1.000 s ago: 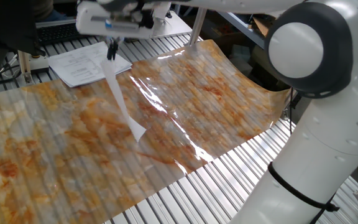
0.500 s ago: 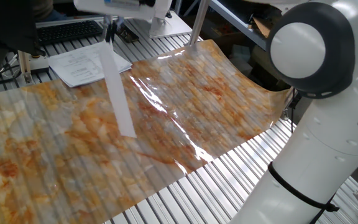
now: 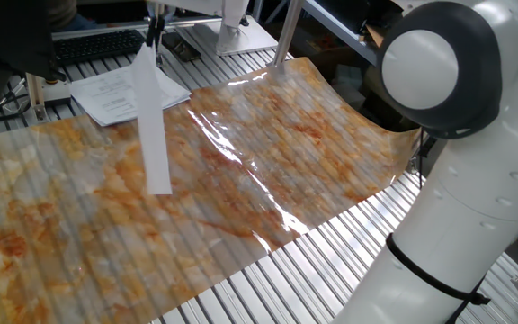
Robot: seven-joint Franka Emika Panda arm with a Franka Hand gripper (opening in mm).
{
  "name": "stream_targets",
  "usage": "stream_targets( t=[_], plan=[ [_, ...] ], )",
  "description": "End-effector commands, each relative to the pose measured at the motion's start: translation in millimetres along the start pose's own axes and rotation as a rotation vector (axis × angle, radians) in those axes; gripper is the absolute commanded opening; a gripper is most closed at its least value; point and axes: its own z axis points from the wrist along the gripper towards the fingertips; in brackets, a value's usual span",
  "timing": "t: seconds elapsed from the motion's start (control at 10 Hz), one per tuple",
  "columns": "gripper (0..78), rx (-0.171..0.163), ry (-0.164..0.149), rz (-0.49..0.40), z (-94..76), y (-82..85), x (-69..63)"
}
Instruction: Flip over and spread out the paper that is laid flat on the table
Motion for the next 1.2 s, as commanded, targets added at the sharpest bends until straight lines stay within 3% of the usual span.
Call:
stream_targets(
  t=[0.1,0.3,0.5,0.7,1.2],
  plan=[
    [1.3,-0.019,-0.034,-0.122,33.2,-26.5,-22.1],
    [1.3,-0.018,-0.042,-0.150,42.3,-35.7,-29.2],
    [1.3,0.036,-0.058,-0.212,57.9,-47.3,-40.1],
    [1.3,0.056,-0.066,-0.246,68.5,-53.8,-46.4],
    [1.3,0.052,-0.078,-0.298,88.6,-73.6,-55.5]
  ],
)
